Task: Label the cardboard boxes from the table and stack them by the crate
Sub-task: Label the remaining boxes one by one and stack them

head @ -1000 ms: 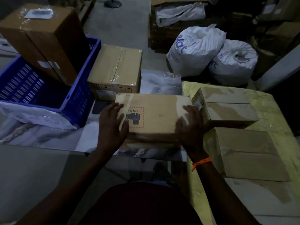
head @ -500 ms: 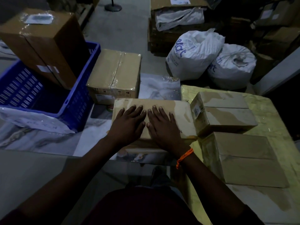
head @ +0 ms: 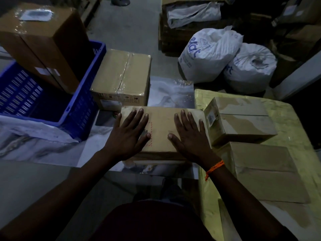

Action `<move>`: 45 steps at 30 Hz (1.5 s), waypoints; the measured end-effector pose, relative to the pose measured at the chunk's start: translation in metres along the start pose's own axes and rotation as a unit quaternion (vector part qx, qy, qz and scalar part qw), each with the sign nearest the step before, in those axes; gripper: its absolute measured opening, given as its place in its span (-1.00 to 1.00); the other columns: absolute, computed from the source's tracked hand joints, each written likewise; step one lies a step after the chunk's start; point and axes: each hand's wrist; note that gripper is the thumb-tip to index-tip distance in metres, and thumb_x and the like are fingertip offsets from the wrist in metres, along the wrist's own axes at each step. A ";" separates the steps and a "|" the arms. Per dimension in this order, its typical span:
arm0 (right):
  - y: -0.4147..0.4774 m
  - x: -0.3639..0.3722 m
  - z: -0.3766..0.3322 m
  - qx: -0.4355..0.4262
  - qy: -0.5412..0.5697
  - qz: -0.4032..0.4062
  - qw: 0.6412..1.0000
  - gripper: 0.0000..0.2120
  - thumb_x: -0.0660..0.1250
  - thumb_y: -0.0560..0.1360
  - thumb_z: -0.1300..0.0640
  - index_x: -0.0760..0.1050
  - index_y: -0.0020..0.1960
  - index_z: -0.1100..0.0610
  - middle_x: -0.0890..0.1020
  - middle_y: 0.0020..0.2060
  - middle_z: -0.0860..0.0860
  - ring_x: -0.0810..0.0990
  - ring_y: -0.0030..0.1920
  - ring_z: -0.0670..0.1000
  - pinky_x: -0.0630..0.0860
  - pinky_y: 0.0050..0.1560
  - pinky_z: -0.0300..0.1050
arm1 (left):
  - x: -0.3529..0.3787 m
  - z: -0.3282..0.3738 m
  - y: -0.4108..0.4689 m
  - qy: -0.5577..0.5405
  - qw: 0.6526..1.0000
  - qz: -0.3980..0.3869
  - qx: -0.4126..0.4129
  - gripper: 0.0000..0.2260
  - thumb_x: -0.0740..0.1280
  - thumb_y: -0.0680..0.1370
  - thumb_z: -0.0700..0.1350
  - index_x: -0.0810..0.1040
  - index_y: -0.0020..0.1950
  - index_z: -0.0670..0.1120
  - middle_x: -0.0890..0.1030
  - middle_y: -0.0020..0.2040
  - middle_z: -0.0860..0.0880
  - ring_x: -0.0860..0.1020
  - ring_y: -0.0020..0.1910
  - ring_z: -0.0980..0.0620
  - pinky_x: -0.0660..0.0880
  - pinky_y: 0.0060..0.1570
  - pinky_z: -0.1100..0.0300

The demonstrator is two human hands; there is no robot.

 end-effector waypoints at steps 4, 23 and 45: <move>0.000 0.000 0.001 0.001 0.007 -0.007 1.000 -0.20 -0.29 0.56 -0.47 -0.22 0.68 -0.09 -0.20 0.67 -0.02 -0.29 0.65 0.04 -0.30 0.59 0.24 | 0.000 0.000 0.000 -0.006 1.000 0.006 0.003 -0.32 -0.23 0.65 0.33 0.02 0.67 0.00 -0.03 0.67 -0.05 -0.06 0.65 -0.06 -0.14 0.56 -0.23; 0.010 -0.040 0.032 0.340 0.468 0.168 0.798 -0.54 0.41 0.58 -0.10 0.44 0.36 0.12 0.59 0.12 0.02 0.59 0.12 0.06 0.56 0.10 0.01 | -0.010 0.003 -0.006 -0.528 0.806 0.140 -0.228 -0.57 0.47 0.55 -0.02 0.39 0.35 0.08 0.62 0.14 0.11 0.63 0.09 0.19 0.63 -0.04 0.18; -0.075 0.058 0.014 0.380 0.533 0.143 0.742 -0.47 0.49 0.31 -0.04 0.52 0.23 0.10 0.65 0.12 0.03 0.63 0.14 0.09 0.60 0.20 0.19 | 0.042 0.007 -0.073 -0.475 0.789 0.126 -0.369 -0.70 0.44 0.58 -0.12 0.56 0.29 -0.14 0.63 0.12 -0.09 0.63 0.01 -0.01 0.56 -0.28 0.31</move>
Point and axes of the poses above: each hand's wrist, its own y-axis towards the middle knuckle, its own x-axis out of the palm, z = x × y
